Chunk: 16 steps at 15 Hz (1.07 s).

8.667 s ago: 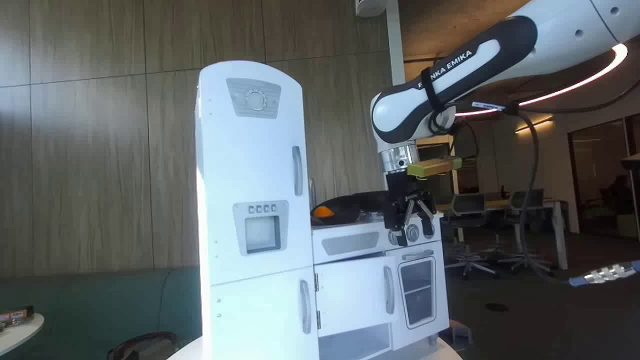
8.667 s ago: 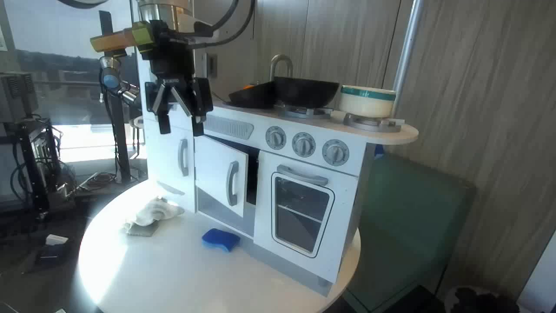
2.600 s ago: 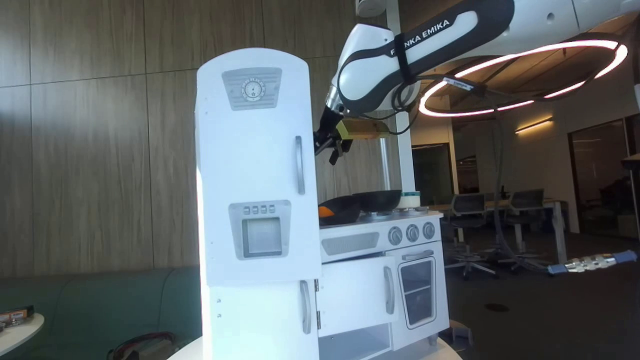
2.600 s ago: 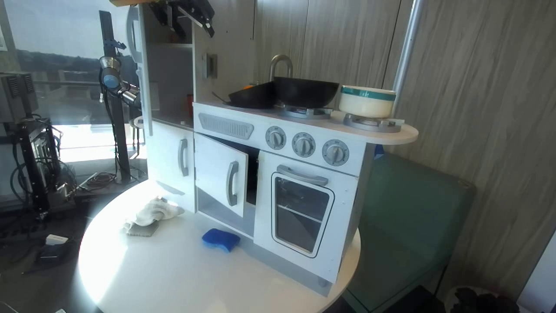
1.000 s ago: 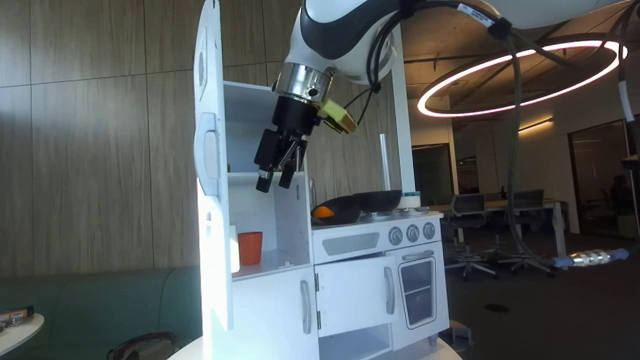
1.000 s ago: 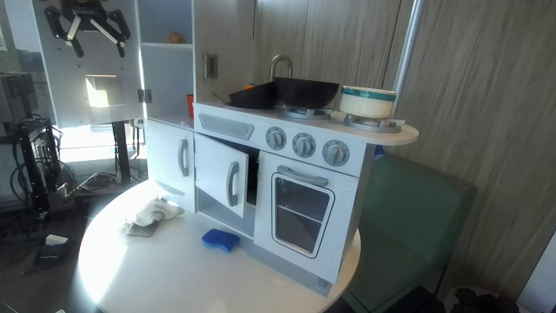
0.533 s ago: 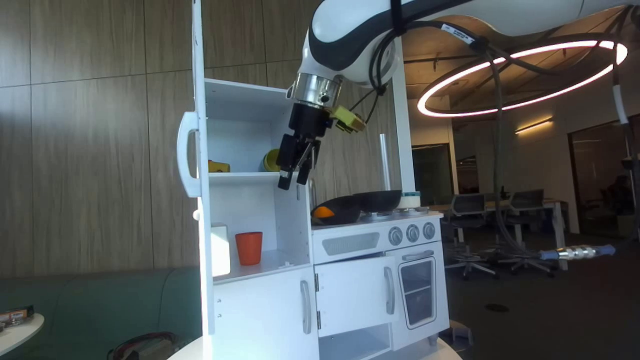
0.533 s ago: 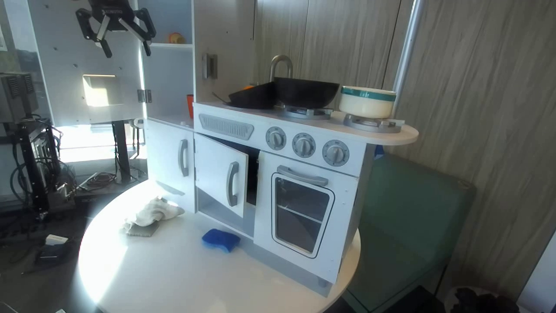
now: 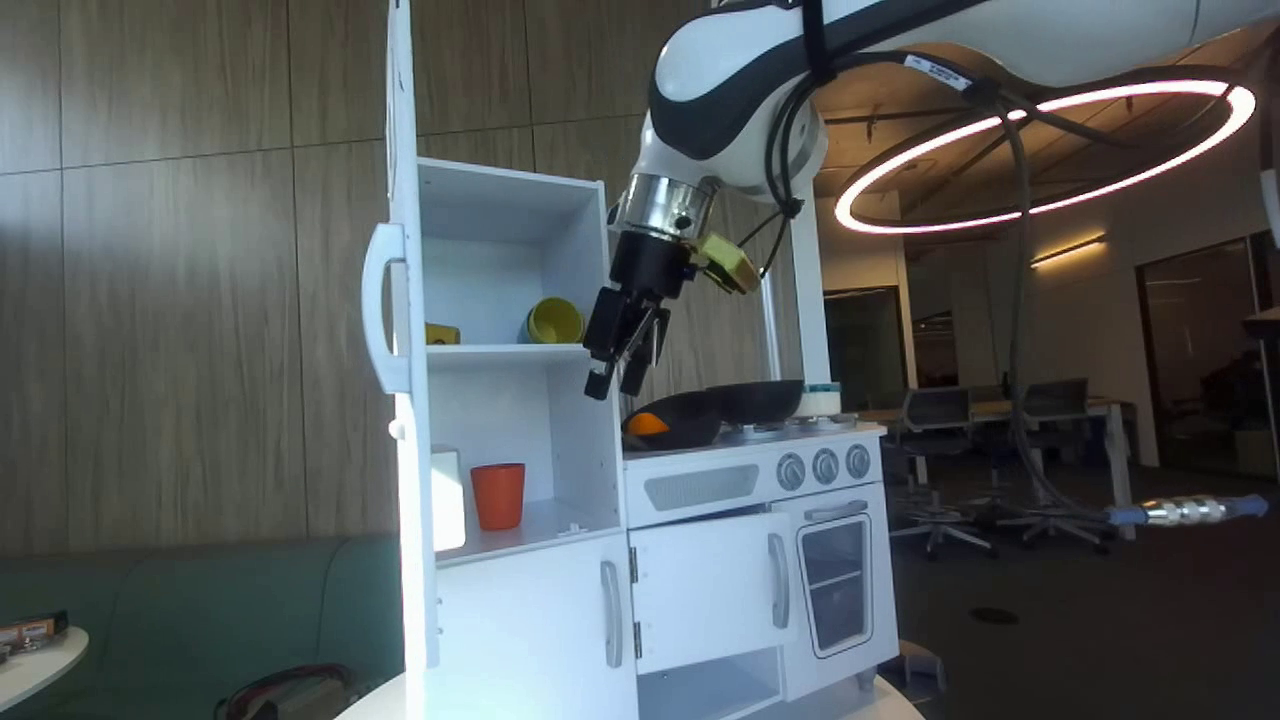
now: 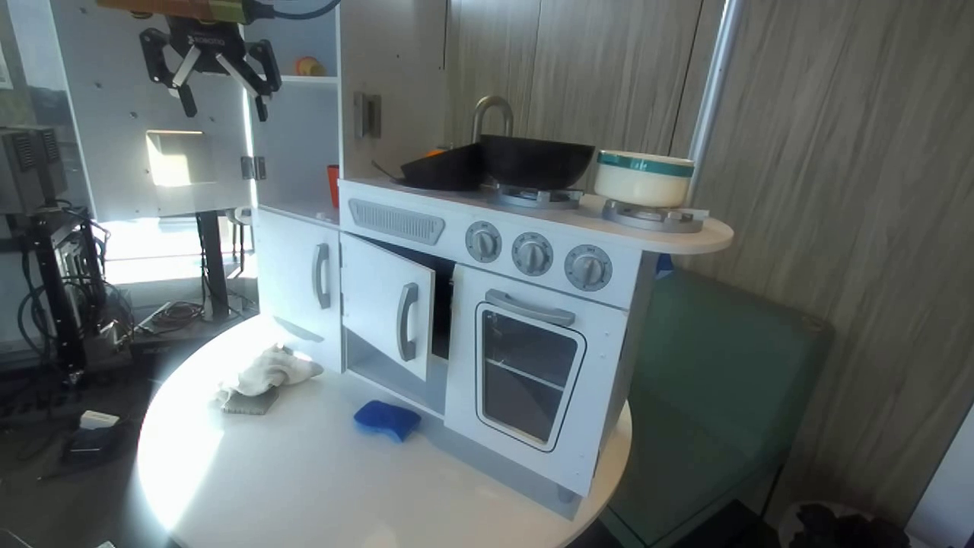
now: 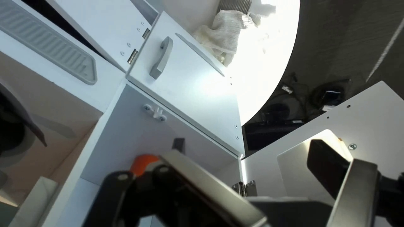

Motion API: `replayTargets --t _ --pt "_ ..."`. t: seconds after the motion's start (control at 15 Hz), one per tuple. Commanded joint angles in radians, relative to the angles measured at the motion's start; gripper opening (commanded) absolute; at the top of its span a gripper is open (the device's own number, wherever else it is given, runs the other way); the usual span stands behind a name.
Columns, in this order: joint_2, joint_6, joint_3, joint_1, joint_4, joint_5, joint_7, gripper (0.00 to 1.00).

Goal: Open the upper cabinet door then open the middle cabinet door and remove the black bowl from the cabinet, place the bowl in the sink.

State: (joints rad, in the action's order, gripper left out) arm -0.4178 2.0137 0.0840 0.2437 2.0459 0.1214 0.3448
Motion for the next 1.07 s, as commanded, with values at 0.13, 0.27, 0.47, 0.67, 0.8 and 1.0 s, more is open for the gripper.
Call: replayTargets --t 0.13,0.27,0.47,0.67,0.8,1.0 --pt "-0.180 -0.055 -0.125 -0.025 0.221 0.078 0.099 1.00" --pt "-0.189 -0.055 -0.164 -0.043 0.280 0.074 0.115 1.00" --pt "-0.169 -0.017 -0.197 -0.076 0.357 0.053 0.132 1.00" --pt "-0.137 0.075 -0.209 -0.118 0.420 0.019 0.137 1.00" --pt "-0.111 0.153 -0.212 -0.144 0.448 -0.007 0.128 1.00" --pt "-0.075 0.342 -0.193 -0.187 0.488 -0.109 0.116 1.00"
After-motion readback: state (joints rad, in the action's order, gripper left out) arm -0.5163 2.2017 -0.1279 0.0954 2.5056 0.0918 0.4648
